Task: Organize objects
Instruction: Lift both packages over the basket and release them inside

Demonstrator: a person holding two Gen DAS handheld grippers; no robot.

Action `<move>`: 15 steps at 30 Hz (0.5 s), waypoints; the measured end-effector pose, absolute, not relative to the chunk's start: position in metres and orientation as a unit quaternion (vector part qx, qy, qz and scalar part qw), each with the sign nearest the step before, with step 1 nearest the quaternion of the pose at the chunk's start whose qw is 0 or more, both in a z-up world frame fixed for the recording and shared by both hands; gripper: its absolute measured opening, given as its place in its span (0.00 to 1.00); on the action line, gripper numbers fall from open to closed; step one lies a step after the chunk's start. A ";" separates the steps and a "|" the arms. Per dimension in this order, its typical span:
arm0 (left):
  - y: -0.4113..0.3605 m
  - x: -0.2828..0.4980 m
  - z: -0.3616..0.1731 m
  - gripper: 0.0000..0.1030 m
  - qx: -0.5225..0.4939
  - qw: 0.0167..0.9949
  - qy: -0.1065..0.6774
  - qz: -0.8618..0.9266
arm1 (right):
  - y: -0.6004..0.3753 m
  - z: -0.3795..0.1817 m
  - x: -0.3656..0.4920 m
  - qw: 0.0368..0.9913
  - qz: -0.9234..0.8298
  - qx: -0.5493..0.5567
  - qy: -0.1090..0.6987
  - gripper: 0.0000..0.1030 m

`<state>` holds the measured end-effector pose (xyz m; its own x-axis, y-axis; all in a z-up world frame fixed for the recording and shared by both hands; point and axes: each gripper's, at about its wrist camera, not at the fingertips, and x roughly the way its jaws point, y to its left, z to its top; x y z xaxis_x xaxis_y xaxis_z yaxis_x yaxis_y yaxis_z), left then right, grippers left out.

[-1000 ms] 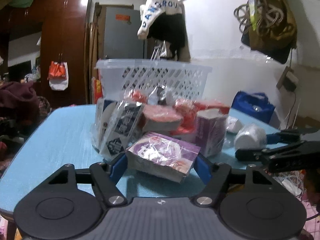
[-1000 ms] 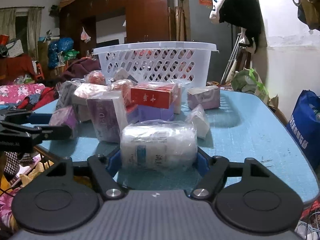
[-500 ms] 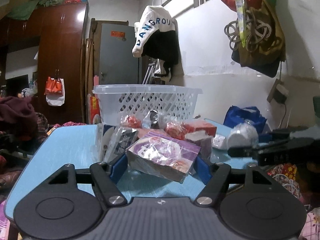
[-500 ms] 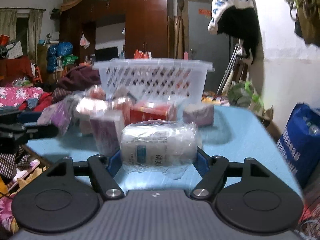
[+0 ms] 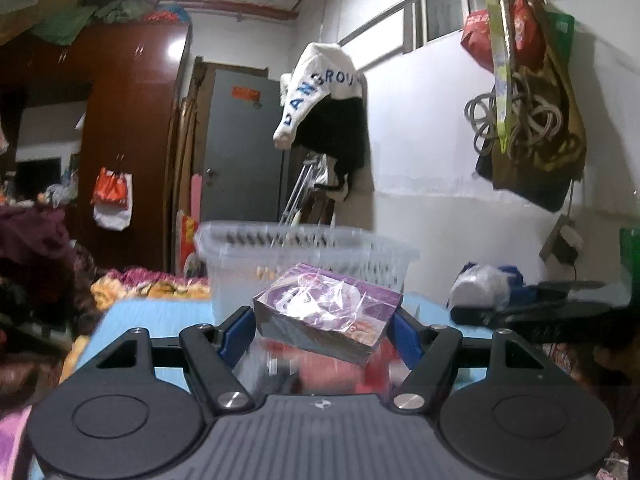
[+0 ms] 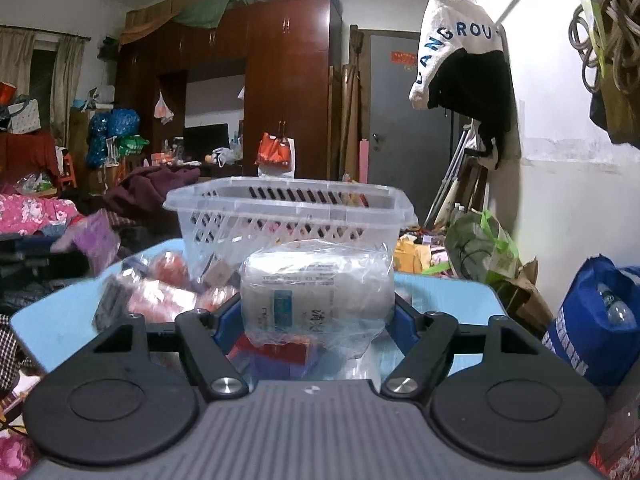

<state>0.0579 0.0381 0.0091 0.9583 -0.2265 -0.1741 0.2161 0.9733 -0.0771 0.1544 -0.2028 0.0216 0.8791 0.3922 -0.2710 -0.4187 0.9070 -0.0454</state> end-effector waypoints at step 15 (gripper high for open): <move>0.030 0.254 0.070 0.74 -0.009 0.982 0.180 -0.058 | -0.165 0.087 0.305 0.962 0.233 -0.069 0.126 0.73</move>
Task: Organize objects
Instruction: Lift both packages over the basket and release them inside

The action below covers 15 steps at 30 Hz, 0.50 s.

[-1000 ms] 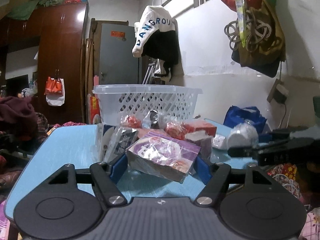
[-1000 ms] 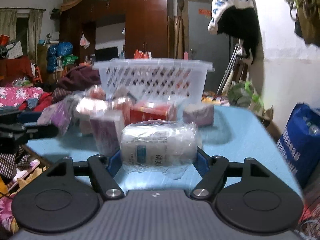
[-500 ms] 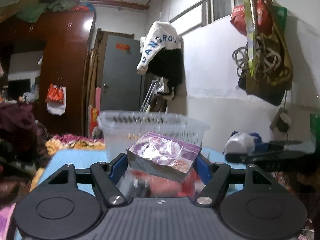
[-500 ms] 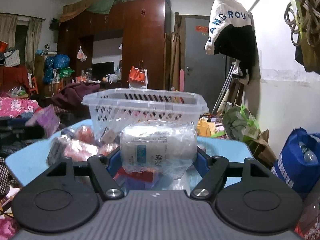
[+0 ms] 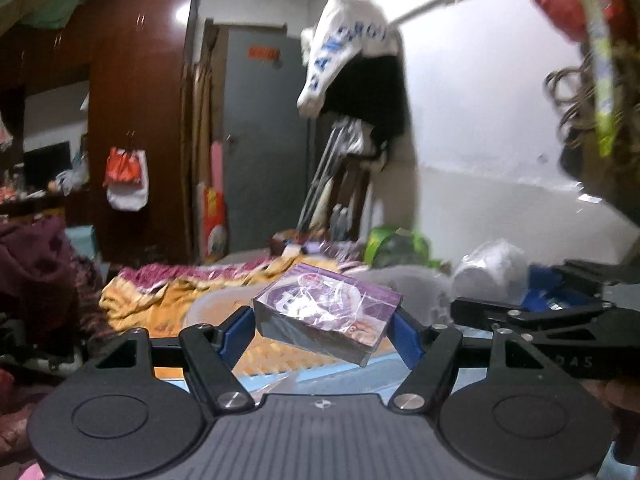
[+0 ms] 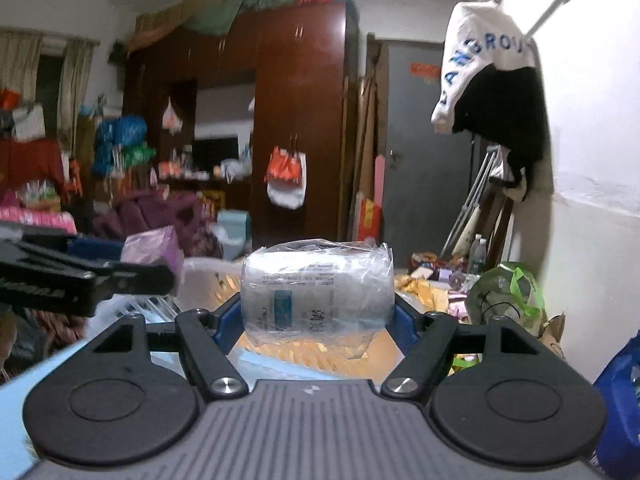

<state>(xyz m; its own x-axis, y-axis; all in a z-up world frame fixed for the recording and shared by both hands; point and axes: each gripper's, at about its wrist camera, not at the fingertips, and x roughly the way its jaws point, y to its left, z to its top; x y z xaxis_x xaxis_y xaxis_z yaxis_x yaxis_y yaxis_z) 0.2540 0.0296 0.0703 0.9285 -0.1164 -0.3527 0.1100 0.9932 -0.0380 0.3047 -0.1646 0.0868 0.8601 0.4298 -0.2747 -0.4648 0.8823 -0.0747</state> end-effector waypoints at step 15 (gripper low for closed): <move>0.081 0.082 0.002 0.95 -0.022 0.994 0.097 -0.035 | -0.245 0.021 0.194 0.960 0.233 -0.006 0.154 1.00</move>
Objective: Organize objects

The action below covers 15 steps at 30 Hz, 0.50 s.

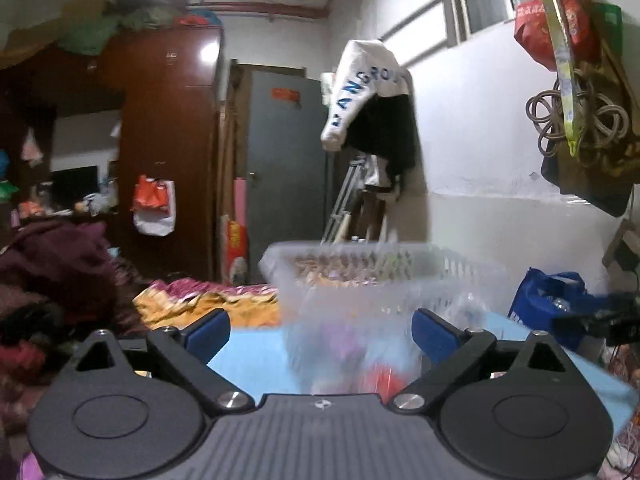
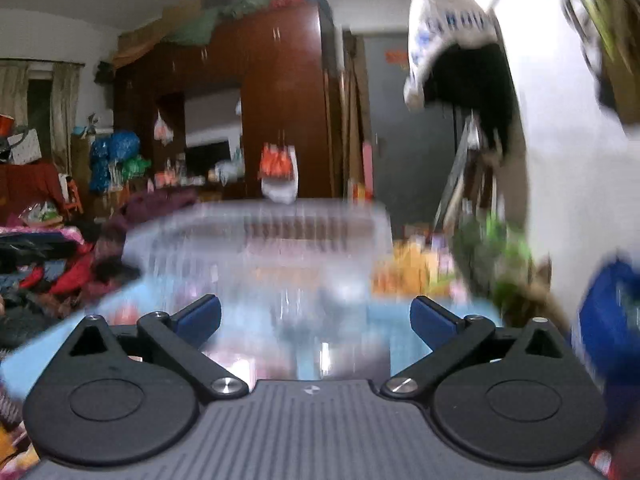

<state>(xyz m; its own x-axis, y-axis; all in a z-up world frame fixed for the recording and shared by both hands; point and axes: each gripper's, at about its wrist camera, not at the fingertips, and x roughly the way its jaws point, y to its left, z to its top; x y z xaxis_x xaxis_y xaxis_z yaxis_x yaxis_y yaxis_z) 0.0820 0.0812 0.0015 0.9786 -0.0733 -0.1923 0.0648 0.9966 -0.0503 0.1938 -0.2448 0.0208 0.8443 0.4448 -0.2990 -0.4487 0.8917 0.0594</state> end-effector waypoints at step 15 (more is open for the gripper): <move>0.060 0.066 -0.050 0.88 0.028 0.989 0.142 -0.036 | -0.242 -0.039 0.188 0.956 0.210 -0.009 0.206 0.86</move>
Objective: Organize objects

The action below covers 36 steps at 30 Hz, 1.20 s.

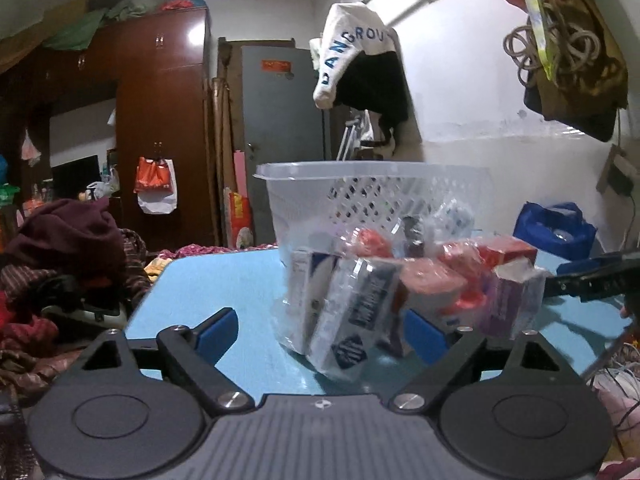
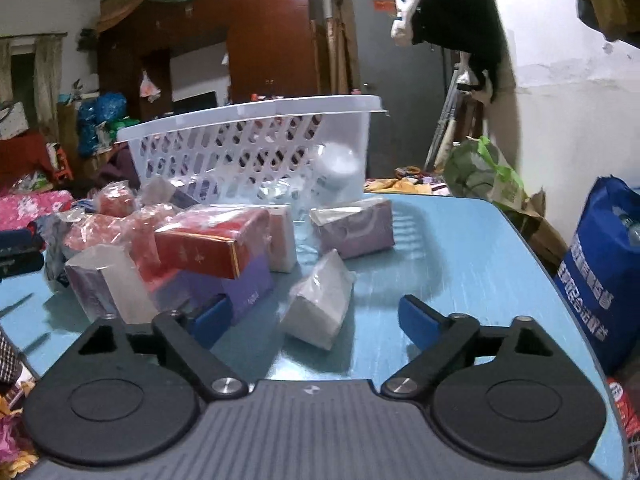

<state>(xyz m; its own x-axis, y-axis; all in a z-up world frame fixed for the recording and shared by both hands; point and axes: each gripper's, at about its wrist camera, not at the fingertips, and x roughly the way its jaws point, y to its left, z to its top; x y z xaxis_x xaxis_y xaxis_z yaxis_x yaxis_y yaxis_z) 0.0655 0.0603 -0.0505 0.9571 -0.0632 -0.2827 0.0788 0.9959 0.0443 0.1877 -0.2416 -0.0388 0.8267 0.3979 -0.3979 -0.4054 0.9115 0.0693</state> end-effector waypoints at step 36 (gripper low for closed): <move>0.059 0.050 -0.063 0.37 0.013 0.996 0.085 -0.021 | -0.256 -0.034 0.161 0.967 0.203 0.008 0.151 0.40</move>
<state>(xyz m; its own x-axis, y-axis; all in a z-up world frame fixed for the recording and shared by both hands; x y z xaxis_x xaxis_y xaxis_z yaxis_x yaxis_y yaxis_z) 0.0499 0.0594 -0.0634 0.9846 -0.0397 -0.1700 0.0442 0.9988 0.0229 0.1607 -0.2561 -0.0345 0.8715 0.3959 -0.2893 -0.3910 0.9172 0.0772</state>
